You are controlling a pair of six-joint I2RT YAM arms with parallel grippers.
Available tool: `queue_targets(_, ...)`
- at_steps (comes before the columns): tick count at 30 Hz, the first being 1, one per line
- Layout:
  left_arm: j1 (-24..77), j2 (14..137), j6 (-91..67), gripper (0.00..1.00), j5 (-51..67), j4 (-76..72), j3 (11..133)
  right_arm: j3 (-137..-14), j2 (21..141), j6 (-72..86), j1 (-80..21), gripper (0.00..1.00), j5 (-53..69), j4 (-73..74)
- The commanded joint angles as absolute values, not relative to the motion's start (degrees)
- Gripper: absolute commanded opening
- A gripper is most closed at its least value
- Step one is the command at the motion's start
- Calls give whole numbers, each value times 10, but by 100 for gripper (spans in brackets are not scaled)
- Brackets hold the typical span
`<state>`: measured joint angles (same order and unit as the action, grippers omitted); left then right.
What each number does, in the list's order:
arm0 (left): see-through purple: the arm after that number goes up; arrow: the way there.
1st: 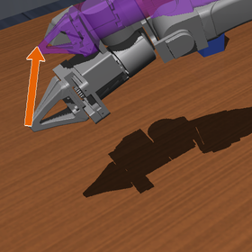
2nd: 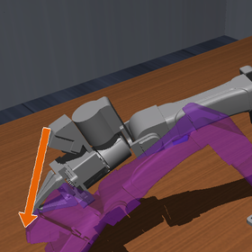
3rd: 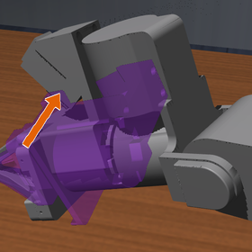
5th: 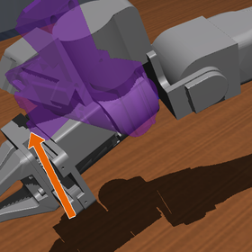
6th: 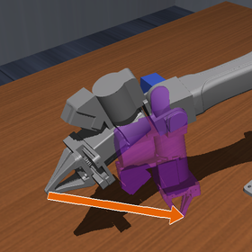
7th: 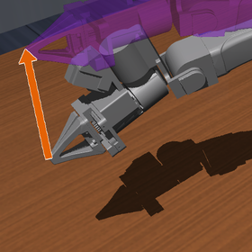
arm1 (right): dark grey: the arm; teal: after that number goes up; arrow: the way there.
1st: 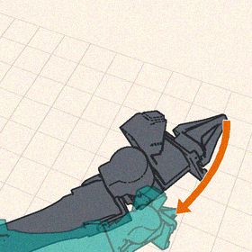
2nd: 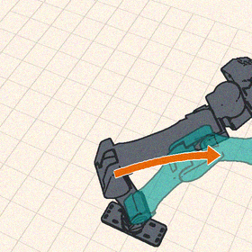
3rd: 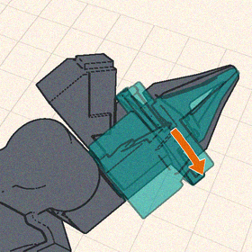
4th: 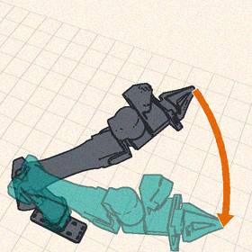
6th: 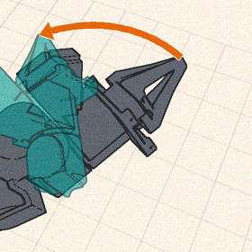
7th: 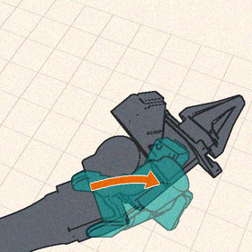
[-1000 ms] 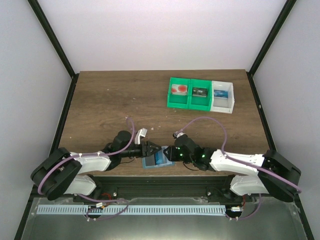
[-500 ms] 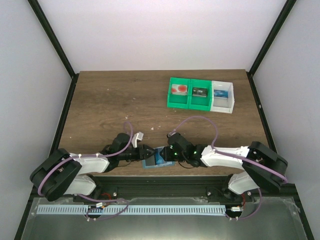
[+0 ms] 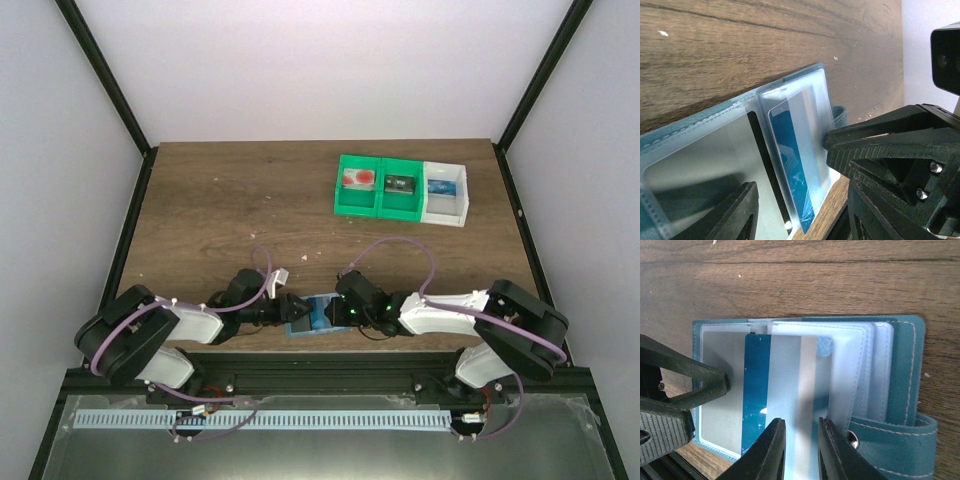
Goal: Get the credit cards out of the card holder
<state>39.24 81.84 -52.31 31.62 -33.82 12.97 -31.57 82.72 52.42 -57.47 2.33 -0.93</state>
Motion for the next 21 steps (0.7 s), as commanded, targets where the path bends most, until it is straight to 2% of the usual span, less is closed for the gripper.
queue_targets(1,389,839,-531,49,325,-389,123,-294,844,536,-578,16,25,-20)
queue_targets(5,390,861,-543,44,336,-422,123,-285,844,540,-578,15,28,-30)
queue_targets(12,390,879,-548,20,345,-444,123,-282,843,541,-578,15,27,-32)
queue_targets(17,390,882,-536,10,349,-441,126,-282,846,541,-578,15,29,-36)
queue_targets(20,390,883,-530,0,361,-441,131,-285,845,539,-578,16,27,-31)
queue_targets(21,390,882,-527,0,365,-436,134,-286,844,538,-578,16,26,-29)
